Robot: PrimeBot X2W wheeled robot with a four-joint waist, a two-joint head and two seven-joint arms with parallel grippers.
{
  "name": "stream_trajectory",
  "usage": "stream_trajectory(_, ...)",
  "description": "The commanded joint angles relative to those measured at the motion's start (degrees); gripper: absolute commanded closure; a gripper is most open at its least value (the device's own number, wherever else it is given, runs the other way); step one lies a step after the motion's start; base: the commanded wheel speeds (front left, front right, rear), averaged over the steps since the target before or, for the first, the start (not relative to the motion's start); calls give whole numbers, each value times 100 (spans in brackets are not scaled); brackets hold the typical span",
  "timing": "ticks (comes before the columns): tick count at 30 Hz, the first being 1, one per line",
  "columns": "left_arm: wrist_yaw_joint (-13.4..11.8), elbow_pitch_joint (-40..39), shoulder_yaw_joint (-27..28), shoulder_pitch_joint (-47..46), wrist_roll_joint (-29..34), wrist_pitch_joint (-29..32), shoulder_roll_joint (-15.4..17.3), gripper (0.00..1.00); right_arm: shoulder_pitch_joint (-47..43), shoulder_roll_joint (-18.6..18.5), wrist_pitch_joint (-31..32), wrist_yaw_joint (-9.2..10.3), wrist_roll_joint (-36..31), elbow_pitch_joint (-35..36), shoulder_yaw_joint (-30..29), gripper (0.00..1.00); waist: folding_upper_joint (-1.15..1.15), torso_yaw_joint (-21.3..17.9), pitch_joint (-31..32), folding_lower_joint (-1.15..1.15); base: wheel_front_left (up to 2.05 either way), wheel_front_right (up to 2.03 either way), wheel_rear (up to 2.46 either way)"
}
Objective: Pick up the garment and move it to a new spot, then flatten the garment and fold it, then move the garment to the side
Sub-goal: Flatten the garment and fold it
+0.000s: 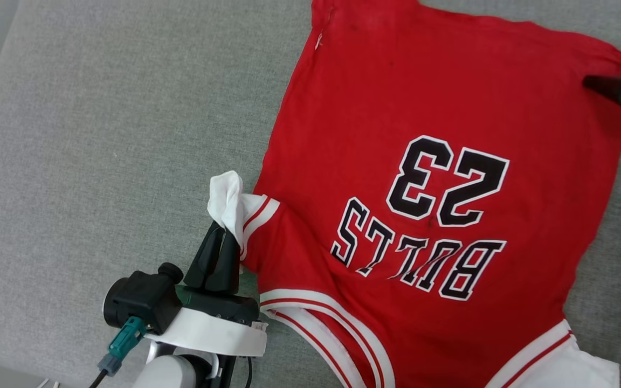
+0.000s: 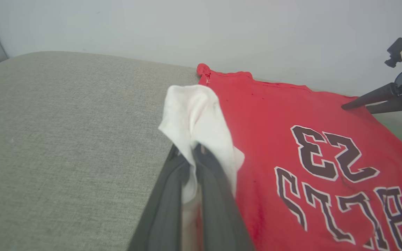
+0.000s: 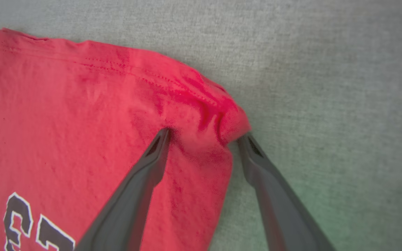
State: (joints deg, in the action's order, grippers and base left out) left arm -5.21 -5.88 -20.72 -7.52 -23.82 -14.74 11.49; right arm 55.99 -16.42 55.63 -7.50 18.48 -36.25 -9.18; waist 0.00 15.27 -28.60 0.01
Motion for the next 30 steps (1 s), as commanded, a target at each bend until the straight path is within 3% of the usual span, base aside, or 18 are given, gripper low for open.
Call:
stream_trajectory(1, 13, -13, -7, -75, 50, -19, -42, 100, -67, 57, 155, 3, -61, -208, -19, 0, 0, 104, -136, -1, 0, 0, 0)
stream_trajectory(4, 38, 21, -3, -94, 60, -29, -54, 100, -246, 205, 429, 5, -182, -503, -42, 0, 0, 127, -195, -1, 0, 0, 0)
stream_trajectory(5, 42, 33, 9, -98, 74, -33, -52, 100, -281, 246, 489, 5, -212, -552, -29, 24, 0, 133, -202, -1, 0, 0, 0)
stream_trajectory(6, 40, 49, 26, -101, 79, -37, -58, 100, -296, 279, 521, 4, -217, -574, -27, 67, 0, 135, -205, -1, 0, 0, 0)
stream_trajectory(7, 45, 64, 39, -103, 77, -40, -69, 100, -307, 307, 531, 4, -221, -580, -29, 100, 0, 136, -202, -1, 0, 0, 0)
stream_trajectory(10, 55, 119, 74, -91, 95, -44, -74, 100, -220, 273, 445, 2, -200, -410, 90, 100, 0, 126, -144, -1, 0, 0, 0)
stream_trajectory(18, 12, 353, 245, 135, 53, -52, 2, 100, -29, -383, 108, 2, -33, 387, 807, 100, 0, -139, 349, -1, 0, 0, 0)
stream_trajectory(24, -73, 567, 435, 410, -43, -40, 160, 100, -656, -1004, 171, 2, 400, 1215, 1317, 100, 0, -581, 968, -1, 0, 0, 0)
stream_trajectory(30, -151, 713, 624, 666, -157, 9, 297, 100, -1657, -1424, 391, 3, 744, 2089, 1231, 100, 0, -1007, 1412, -1, 0, 0, 0)
